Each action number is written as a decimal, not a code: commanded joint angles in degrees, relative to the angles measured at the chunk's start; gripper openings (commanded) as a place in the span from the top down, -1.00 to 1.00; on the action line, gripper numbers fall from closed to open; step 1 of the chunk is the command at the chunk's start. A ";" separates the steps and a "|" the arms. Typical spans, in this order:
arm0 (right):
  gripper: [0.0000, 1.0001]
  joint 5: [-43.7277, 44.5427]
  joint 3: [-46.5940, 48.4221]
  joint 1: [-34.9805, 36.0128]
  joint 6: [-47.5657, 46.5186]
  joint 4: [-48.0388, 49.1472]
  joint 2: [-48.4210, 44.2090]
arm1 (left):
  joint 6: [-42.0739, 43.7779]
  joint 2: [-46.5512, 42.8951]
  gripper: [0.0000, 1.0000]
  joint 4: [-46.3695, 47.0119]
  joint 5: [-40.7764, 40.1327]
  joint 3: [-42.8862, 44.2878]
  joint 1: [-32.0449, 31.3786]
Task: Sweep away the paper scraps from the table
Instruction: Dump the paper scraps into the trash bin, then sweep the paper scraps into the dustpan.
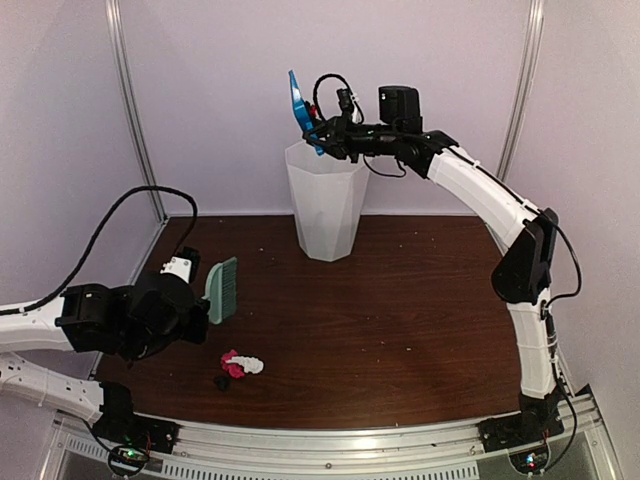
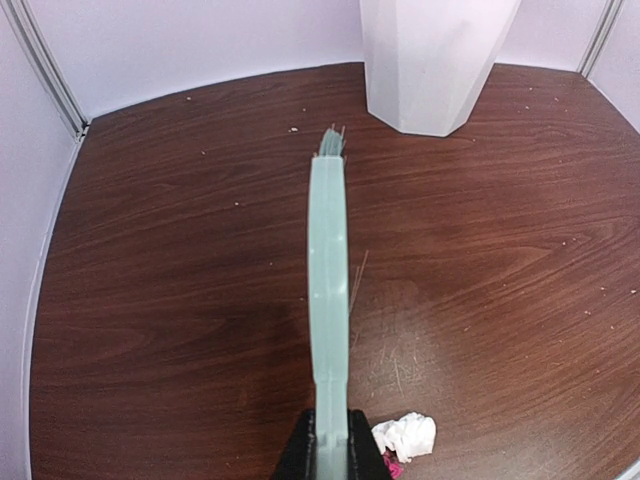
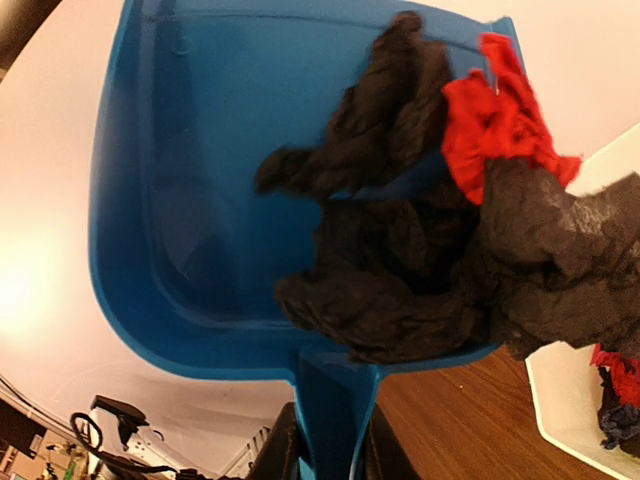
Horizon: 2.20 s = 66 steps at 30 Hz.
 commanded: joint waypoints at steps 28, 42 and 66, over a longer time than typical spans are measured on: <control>1.00 -14.14 -15.30 -1.20 38.97 44.56 -1.98 | 0.61 -3.70 1.00 1.44 -0.24 -0.82 -0.29; 1.00 -8.11 -22.56 6.29 -3.32 -1.29 -17.76 | -1.50 -4.55 1.00 -1.38 0.02 -0.10 -0.31; 1.00 32.03 -76.81 25.59 -19.03 -16.37 -52.02 | -8.13 1.55 1.00 -21.71 4.55 12.76 -0.32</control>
